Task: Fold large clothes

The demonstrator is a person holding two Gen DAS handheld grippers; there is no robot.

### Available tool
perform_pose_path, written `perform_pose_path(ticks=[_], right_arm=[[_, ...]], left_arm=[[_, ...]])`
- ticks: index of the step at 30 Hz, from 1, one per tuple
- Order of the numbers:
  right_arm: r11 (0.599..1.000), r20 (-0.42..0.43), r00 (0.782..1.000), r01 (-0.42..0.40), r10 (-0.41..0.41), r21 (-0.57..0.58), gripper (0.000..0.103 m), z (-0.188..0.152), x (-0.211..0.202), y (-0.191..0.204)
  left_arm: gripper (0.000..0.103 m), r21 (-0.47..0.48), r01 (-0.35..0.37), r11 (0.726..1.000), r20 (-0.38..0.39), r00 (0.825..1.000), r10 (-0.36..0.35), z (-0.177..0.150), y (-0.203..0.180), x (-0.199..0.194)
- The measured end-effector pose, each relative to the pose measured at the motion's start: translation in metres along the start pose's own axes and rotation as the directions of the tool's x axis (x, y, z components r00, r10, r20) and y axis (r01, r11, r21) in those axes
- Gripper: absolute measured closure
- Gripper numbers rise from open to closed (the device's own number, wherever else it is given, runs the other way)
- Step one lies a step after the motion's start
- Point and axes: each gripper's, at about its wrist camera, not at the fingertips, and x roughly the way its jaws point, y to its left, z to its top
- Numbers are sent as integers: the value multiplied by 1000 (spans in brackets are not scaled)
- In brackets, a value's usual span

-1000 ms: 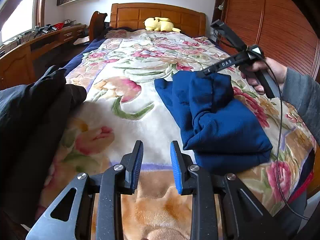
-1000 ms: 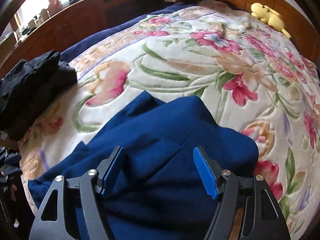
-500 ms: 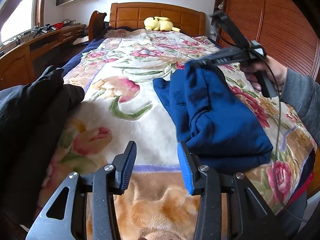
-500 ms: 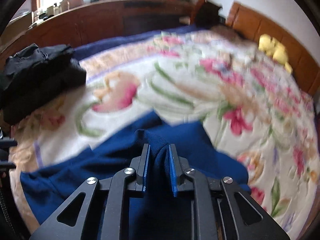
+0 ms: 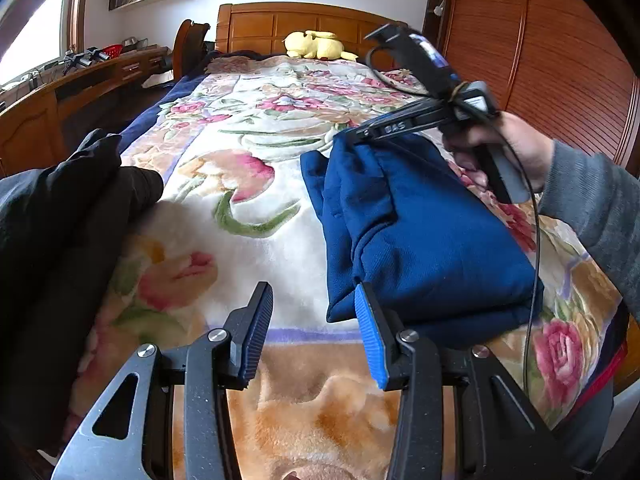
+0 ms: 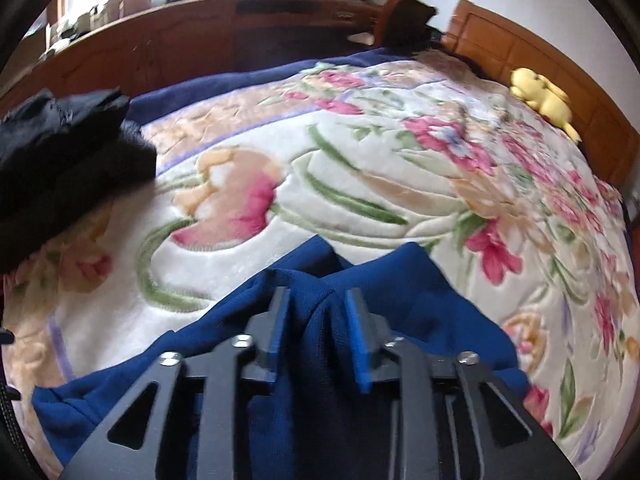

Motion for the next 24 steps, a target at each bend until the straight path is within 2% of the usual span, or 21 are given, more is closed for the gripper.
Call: perform_pose_path(ticks=[1, 3, 6, 11, 15, 20, 24], right_arm=[[1000, 9, 1000, 5, -5, 8, 53, -1, -8, 1], [1000, 36, 999, 15, -15, 13, 44, -7, -24, 0], [999, 58, 998, 33, -34, 18, 36, -20, -47, 1], [998, 87, 996, 20, -25, 62, 34, -53, -74, -4], [995, 69, 997, 26, -33, 98, 34, -83, -82, -13], [983, 45, 996, 67, -76, 168, 31, -114, -89, -39], [969, 22, 994, 95, -103, 226, 26, -124, -85, -57]], left_arm=[[59, 2, -1, 1000, 0, 1000, 1, 0, -1, 0], [59, 5, 0, 1000, 1, 1000, 0, 1, -2, 1], [59, 11, -4, 1000, 0, 1000, 4, 0, -4, 2], [59, 21, -6, 1000, 2, 1000, 6, -1, -7, 0], [59, 33, 10, 999, -9, 1000, -10, -5, -12, 1], [59, 44, 41, 998, -48, 998, -39, -14, -21, 9], [59, 46, 35, 998, -81, 996, -31, -19, -26, 19]])
